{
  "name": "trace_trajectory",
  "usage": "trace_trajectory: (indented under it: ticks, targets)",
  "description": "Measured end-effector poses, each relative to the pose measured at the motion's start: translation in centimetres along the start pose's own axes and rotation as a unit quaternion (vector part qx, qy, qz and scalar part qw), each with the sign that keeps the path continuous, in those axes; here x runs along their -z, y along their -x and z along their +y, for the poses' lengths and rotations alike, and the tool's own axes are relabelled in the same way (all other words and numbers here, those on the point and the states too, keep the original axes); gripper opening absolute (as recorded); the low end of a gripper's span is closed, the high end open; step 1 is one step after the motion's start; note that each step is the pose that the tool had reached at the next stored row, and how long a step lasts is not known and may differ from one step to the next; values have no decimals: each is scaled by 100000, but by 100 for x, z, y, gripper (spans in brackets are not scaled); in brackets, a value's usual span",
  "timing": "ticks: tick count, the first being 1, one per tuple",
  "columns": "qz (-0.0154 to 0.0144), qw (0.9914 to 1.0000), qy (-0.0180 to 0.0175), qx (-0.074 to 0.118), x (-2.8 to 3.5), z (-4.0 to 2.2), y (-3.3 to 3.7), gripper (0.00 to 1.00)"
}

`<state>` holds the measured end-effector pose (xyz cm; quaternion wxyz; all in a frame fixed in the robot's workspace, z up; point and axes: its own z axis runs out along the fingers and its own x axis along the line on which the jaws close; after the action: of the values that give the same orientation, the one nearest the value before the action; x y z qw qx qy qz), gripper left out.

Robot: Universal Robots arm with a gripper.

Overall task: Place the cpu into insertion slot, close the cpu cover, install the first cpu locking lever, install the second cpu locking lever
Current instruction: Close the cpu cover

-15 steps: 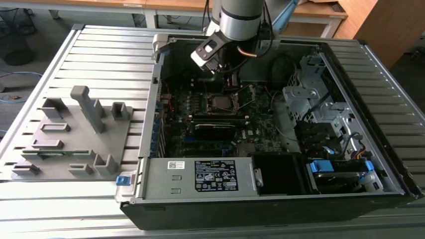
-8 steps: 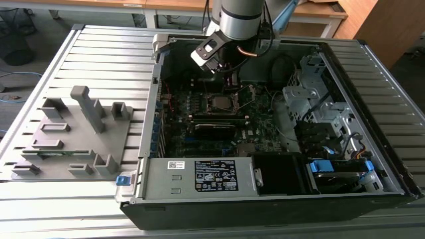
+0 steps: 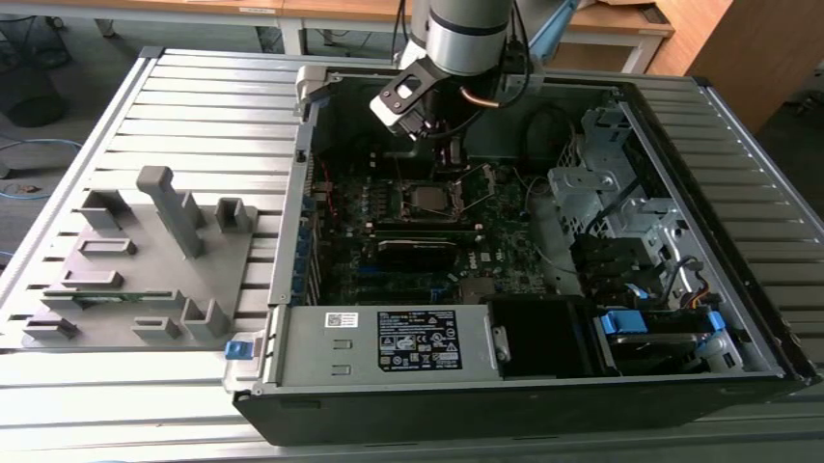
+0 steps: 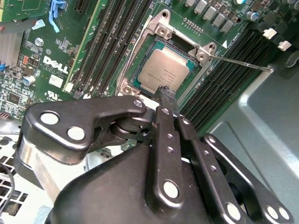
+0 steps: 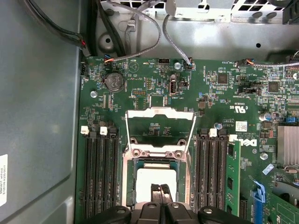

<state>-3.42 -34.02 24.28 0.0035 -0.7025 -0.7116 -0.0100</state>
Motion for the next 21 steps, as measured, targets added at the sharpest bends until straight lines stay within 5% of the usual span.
trace_trajectory:
  ticks: [21]
  targets:
    - [-10, 100000, -5, 1, 33, 0, 0, 11]
